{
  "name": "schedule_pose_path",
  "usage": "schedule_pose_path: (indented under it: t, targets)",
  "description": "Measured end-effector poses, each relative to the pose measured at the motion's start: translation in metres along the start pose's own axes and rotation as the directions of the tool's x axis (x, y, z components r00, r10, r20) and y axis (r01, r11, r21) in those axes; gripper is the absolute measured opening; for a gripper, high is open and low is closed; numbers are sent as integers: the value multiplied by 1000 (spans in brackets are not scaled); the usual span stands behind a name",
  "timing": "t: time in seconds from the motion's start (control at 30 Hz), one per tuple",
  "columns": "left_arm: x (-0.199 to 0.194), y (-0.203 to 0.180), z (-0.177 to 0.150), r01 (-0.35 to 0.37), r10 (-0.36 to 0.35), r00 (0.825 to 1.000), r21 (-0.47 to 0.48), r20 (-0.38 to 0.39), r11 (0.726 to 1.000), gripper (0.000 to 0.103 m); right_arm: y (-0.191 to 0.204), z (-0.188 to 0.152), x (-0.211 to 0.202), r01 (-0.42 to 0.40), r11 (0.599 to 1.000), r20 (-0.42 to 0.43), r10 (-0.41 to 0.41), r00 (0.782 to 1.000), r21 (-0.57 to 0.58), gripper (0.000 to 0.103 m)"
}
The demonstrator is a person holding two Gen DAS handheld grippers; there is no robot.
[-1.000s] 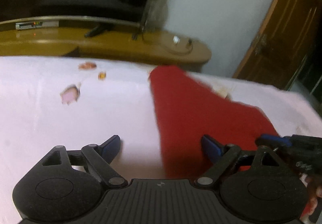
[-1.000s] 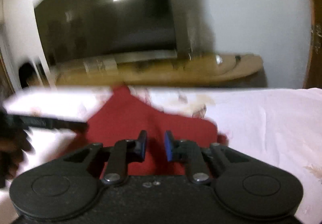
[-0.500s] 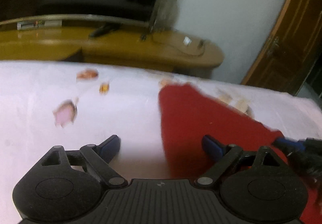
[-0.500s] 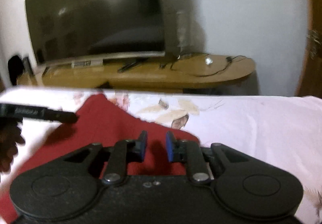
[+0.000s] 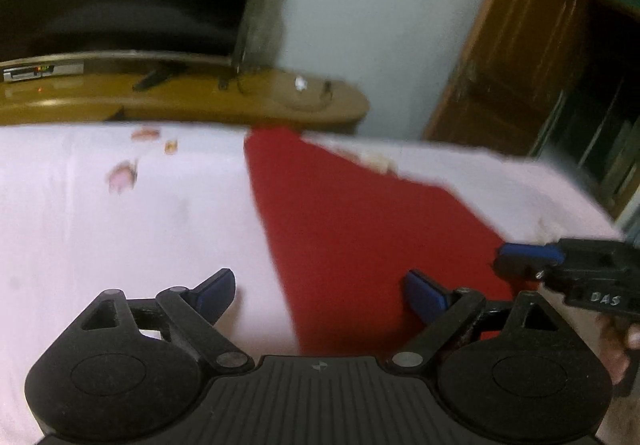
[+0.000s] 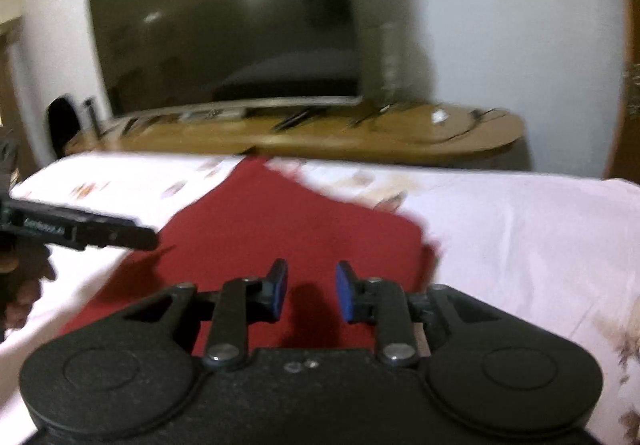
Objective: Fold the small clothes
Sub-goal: 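Move both open tools to the edges of the folded sweater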
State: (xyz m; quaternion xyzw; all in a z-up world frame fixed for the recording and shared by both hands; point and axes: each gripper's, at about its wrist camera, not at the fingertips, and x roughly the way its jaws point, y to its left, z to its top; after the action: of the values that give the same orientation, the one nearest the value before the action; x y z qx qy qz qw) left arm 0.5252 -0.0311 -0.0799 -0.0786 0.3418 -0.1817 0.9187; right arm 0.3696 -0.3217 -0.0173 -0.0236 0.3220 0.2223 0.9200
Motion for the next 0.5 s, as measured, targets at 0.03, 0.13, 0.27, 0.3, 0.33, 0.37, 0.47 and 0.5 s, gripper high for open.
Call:
schedule_pose_path:
  t: [0.03,0.13,0.27,0.3,0.33,0.37,0.47,0.5]
  targets:
    - [5,0,-6,-16,17,999,18,-27,1000,92,5,-7,-1,-4,1000,-21,3,1000,-18,23]
    - [5,7,-14,2,-3,999,-31,-35,1000,92,-1,-28,10,42,998,-69,-45,997,-42,19]
    - [-21,-3,-16,-8,8,1000,-4,-14,1000,91,3,-15,-2,80,997,-76,-81,994,-13,17]
    - [-29,-5,-18,12,-12,1000,-5,-2,1000,91,7,-14,-11,72,997,-59,-73,996,-15,20]
    - [-33,-8,-20,36,-36,999,-13,1,999,91,11,-14,-22,57,998,-36,-58,998,-22,21]
    - [-33,-10,-23,56,-56,998,-20,-3,998,91,16,-16,-30,42,999,-26,-42,999,-28,22]
    - [-25,-19,-36,58,-59,997,-20,-45,998,91,35,-23,-38,-21,998,-36,19,999,-52,23]
    - [-21,-19,-40,41,-42,997,-17,-61,999,91,43,-27,-35,-29,997,-49,25,998,-77,23]
